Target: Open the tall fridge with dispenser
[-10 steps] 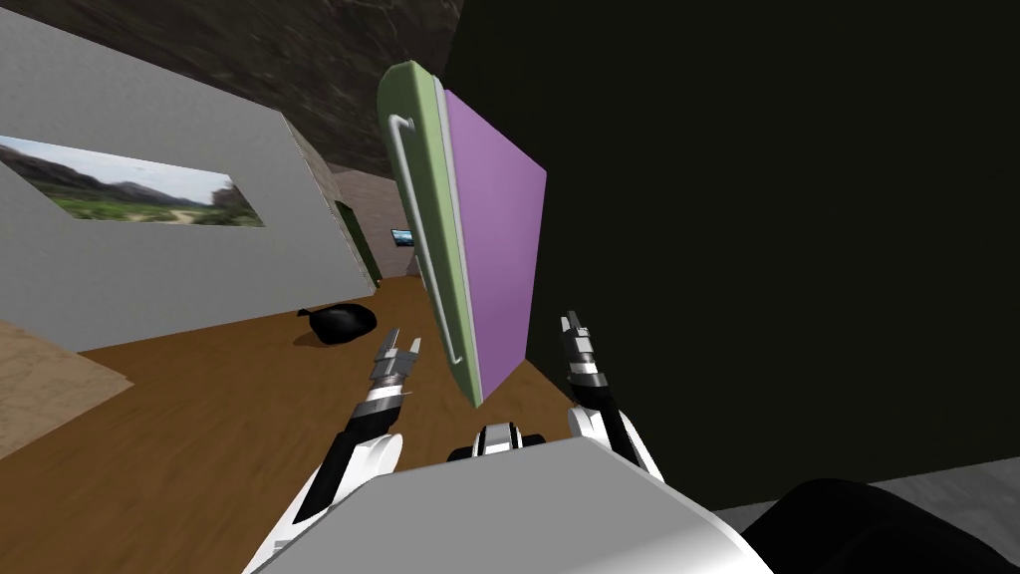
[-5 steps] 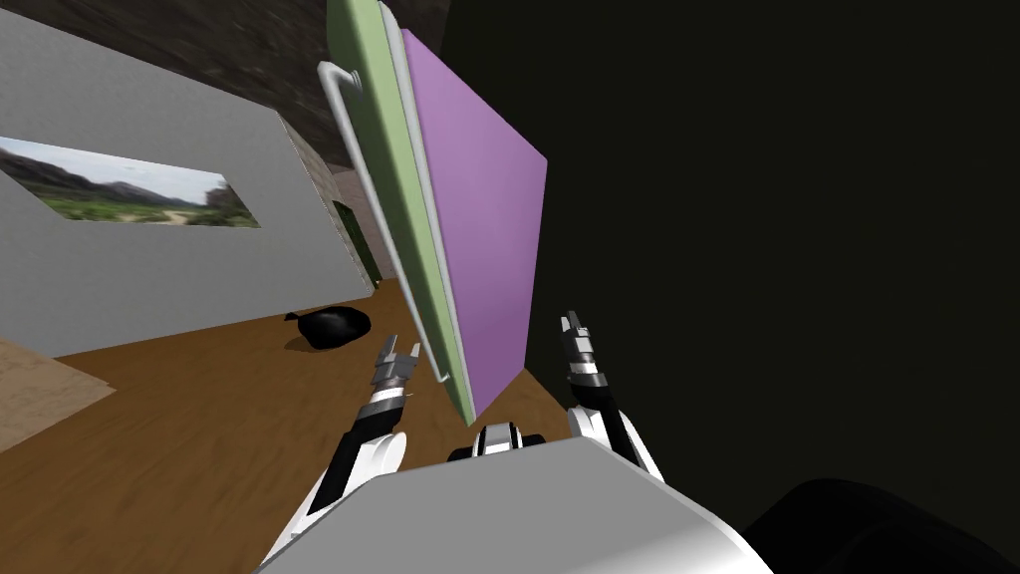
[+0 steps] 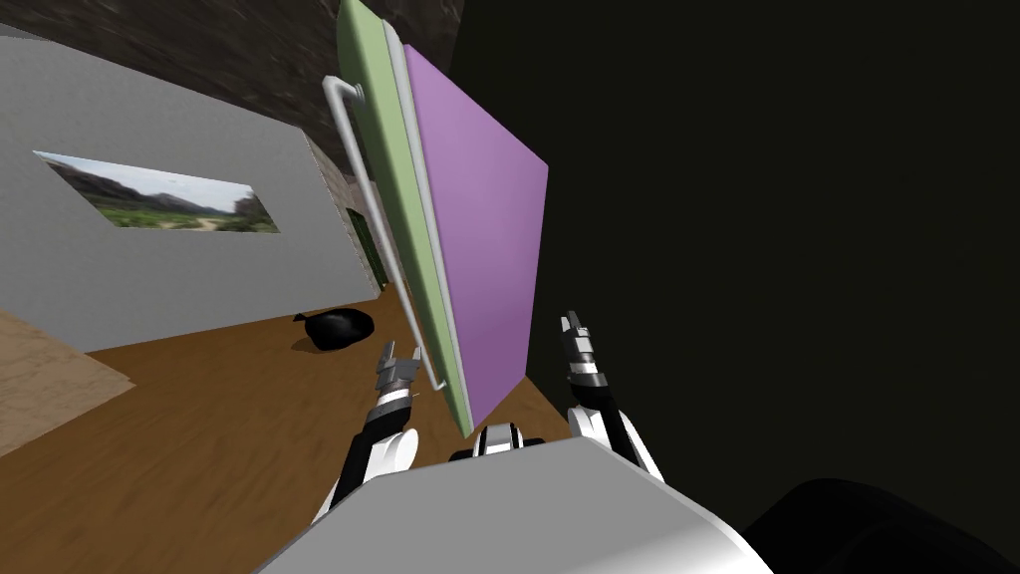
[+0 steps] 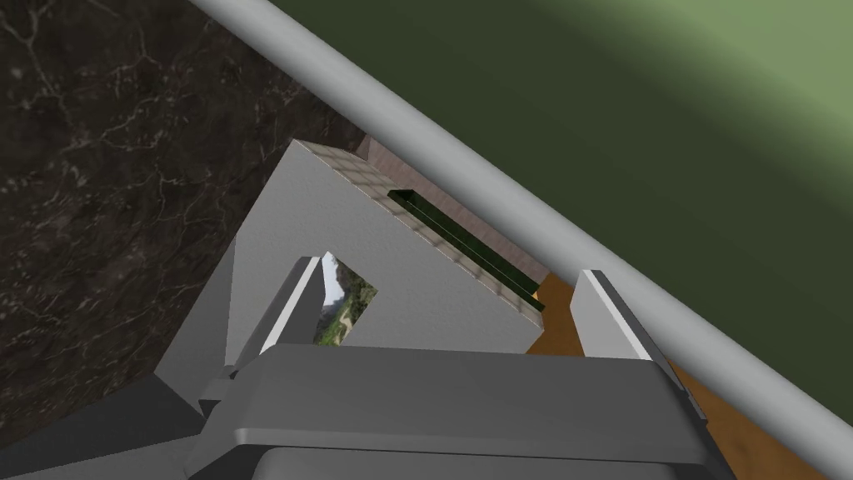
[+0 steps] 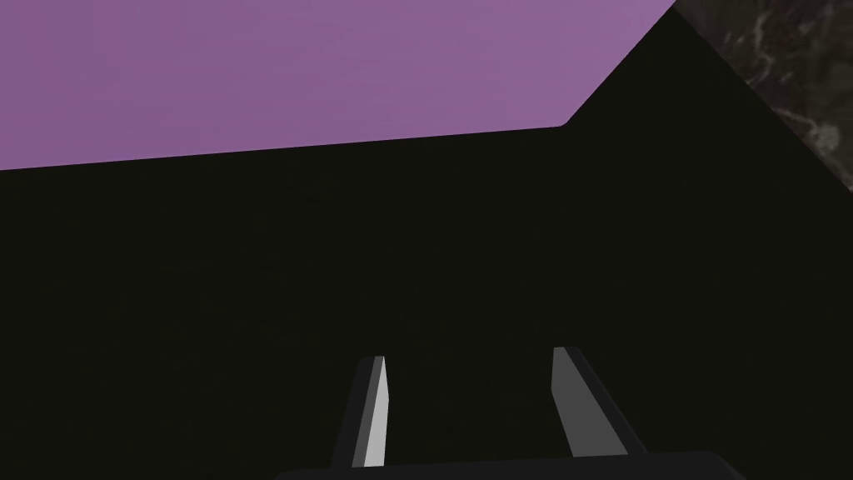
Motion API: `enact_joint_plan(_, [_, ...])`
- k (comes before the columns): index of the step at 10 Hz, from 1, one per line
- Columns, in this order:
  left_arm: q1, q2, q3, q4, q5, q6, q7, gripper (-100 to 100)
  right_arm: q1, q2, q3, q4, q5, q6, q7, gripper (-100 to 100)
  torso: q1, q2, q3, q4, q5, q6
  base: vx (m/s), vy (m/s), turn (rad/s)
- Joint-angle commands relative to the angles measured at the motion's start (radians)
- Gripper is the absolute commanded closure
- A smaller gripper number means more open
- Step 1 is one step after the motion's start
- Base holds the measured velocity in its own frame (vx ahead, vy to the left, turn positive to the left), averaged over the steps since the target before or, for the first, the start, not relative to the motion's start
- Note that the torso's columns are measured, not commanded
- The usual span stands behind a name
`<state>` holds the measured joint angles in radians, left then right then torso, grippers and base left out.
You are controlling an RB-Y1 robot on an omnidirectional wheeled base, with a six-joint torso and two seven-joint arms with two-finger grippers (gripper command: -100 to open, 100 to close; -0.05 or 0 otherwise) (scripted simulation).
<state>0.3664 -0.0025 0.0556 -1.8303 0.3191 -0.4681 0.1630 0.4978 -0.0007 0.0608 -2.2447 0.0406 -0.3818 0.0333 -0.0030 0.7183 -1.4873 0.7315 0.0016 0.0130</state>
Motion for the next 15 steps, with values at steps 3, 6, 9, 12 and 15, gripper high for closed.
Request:
enact_joint_plan(3, [0.012,-0.003,0.014,-0.061,0.011,0.049,-0.007,-100,0.000,0.000,0.000,0.000,0.000,0.000,0.000,0,0.007,0.003,0.001,0.006,-0.003,-0.007,0.026,-0.003,0.040])
enact_joint_plan(6, [0.031,-0.004,0.016,-0.060,0.015,0.070,-0.007,-100,0.000,0.000,0.000,0.000,0.000,0.000,0.000,0,0.010,-0.004,-0.004,0.009,-0.006,-0.004,0.007,0.010,0.018])
enact_joint_plan(9, [0.006,-0.002,0.008,-0.030,0.006,0.023,-0.003,100,0.000,0.000,0.000,0.000,0.000,0.000,0.000,0,0.002,0.010,0.003,0.014,-0.009,-0.007,-0.008,-0.007,-0.042])
enact_joint_plan(12, [0.011,0.035,0.008,-0.005,0.007,0.013,0.003,-100,0.000,0.000,0.000,0.000,0.000,0.000,0.000,0,0.002,0.017,0.009,0.007,-0.003,-0.011,-0.015,0.000,0.001])
enact_joint_plan(15, [0.008,0.099,0.009,0.022,0.012,0.007,0.009,-100,0.000,0.000,0.000,0.000,0.000,0.000,0.000,0,0.006,0.013,0.008,0.003,0.001,-0.011,0.003,-0.015,0.025])
